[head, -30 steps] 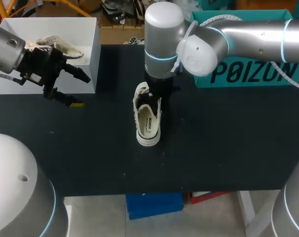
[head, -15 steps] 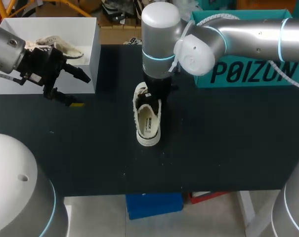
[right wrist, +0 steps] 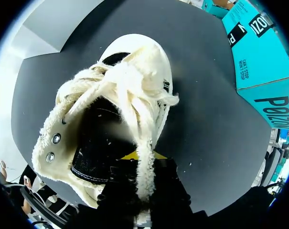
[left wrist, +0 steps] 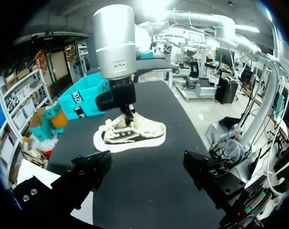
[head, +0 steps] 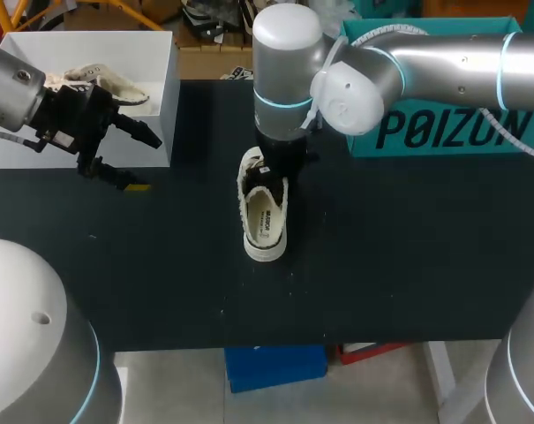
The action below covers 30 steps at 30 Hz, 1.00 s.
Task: Take the shoe out of the shoebox, open the shoe tongue, remove and reinsert the insole, then place the shoe into the shoebox
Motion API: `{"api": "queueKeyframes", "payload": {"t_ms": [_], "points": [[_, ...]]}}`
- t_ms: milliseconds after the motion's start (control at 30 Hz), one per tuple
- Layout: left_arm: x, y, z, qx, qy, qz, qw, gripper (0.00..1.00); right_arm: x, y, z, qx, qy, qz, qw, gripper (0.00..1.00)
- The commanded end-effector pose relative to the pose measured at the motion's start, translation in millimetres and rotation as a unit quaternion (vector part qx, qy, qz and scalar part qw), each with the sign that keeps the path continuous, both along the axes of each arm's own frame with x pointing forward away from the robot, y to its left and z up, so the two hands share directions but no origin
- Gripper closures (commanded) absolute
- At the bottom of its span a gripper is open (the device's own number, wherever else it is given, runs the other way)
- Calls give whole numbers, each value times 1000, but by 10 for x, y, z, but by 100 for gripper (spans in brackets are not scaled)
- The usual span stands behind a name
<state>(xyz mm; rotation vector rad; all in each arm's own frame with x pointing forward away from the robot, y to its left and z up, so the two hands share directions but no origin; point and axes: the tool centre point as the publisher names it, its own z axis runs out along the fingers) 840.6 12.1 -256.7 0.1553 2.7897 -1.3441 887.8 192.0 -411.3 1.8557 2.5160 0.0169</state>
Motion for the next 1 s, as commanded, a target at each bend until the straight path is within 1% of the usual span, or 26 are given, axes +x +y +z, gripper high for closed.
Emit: {"api": "queueKeyframes", "payload": {"t_ms": [33, 167, 300, 433, 500, 567, 633, 733, 767, 800, 867, 900, 967, 1000], "points": [[-6, 1, 4, 2, 1, 0, 1000, 0, 18, 16, 174, -11, -7, 25, 1000, 100], [-6, 1, 4, 2, 1, 0, 1000, 0, 52, 14, 488, -16, -19, 75, 997, 100], [-6, 1, 4, 2, 1, 0, 1000, 0, 118, -15, 888, -20, -30, 133, 990, 100], [-6, 1, 4, 2, 1, 0, 1000, 0, 194, -82, 1241, -36, -39, 211, 976, 100], [-6, 1, 4, 2, 1, 0, 1000, 0, 241, -148, 1385, -44, -42, 245, 968, 100], [-6, 1, 4, 2, 1, 0, 1000, 0, 278, -211, 1502, -57, -47, 295, 953, 100], [-6, 1, 4, 2, 1, 0, 1000, 0, 326, -280, 1641, -55, -53, 339, 938, 100], [-6, 1, 4, 2, 1, 0, 1000, 0, 416, -396, 1825, -54, -57, 408, 910, 100], [-6, 1, 4, 2, 1, 0, 1000, 0, 451, -439, 1879, -61, -56, 436, 896, 100], [-6, 1, 4, 2, 1, 0, 1000, 0, 485, -482, 1929, -63, -51, 455, 887, 100], [-6, 1, 4, 2, 1, 0, 1000, 0, 560, -562, 2025, -66, -43, 489, 869, 100], [-6, 1, 4, 2, 1, 0, 1000, 0, 605, -608, 2067, -71, -37, 496, 865, 100], [-6, 1, 4, 2, 1, 0, 1000, 0, 675, -694, 2136, -75, -36, 524, 848, 100], [-6, 1, 4, 2, 1, 0, 1000, 0, 714, -740, 2167, -80, -38, 530, 843, 100]]}}
